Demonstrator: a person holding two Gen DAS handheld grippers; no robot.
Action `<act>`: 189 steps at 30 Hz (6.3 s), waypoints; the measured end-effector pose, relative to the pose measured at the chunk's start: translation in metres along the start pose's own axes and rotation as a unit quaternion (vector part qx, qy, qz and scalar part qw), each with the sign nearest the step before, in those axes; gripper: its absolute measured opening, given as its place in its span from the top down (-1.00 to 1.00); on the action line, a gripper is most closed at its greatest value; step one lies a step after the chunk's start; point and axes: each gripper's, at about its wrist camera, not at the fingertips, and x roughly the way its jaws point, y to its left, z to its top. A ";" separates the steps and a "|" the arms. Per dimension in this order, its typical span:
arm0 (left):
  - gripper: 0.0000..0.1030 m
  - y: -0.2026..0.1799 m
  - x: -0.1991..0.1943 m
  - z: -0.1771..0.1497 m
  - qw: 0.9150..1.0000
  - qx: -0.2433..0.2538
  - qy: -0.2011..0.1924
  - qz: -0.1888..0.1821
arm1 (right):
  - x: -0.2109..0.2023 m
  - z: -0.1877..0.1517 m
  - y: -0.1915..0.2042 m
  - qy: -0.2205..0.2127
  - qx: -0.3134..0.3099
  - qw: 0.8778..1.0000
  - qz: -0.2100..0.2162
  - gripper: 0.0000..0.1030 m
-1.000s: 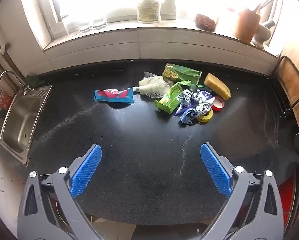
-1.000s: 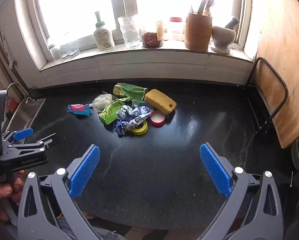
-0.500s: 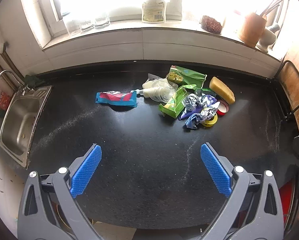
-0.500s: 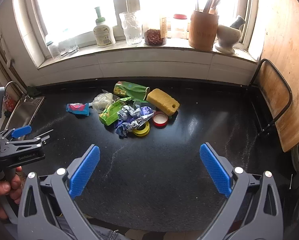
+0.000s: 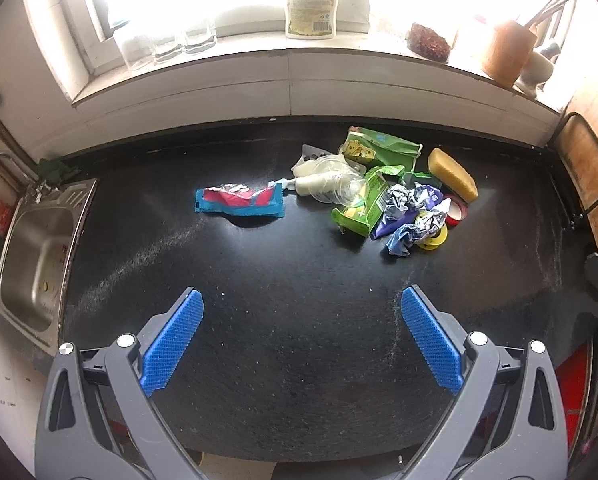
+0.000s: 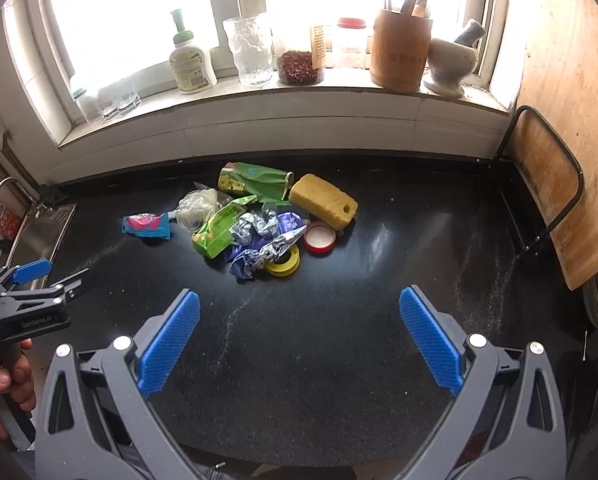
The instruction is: Collect trash
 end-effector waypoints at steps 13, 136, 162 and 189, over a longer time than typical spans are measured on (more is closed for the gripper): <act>-0.88 -0.002 0.015 -0.002 0.999 -0.030 0.029 0.015 | 0.017 0.025 -0.009 0.003 -0.033 0.999 0.028 -0.89; 0.84 0.252 -0.031 -0.331 0.924 -0.338 0.018 0.177 | 0.044 -0.175 0.447 0.167 -0.435 0.798 0.383 0.25; -0.50 0.321 0.094 -0.499 0.896 -0.433 0.063 0.075 | 0.142 -0.343 0.604 0.244 -0.558 0.727 0.318 -0.58; -0.77 0.051 0.013 -0.103 0.997 -0.018 -0.064 -0.047 | 0.049 -0.005 0.080 0.009 -0.150 0.982 0.112 -0.81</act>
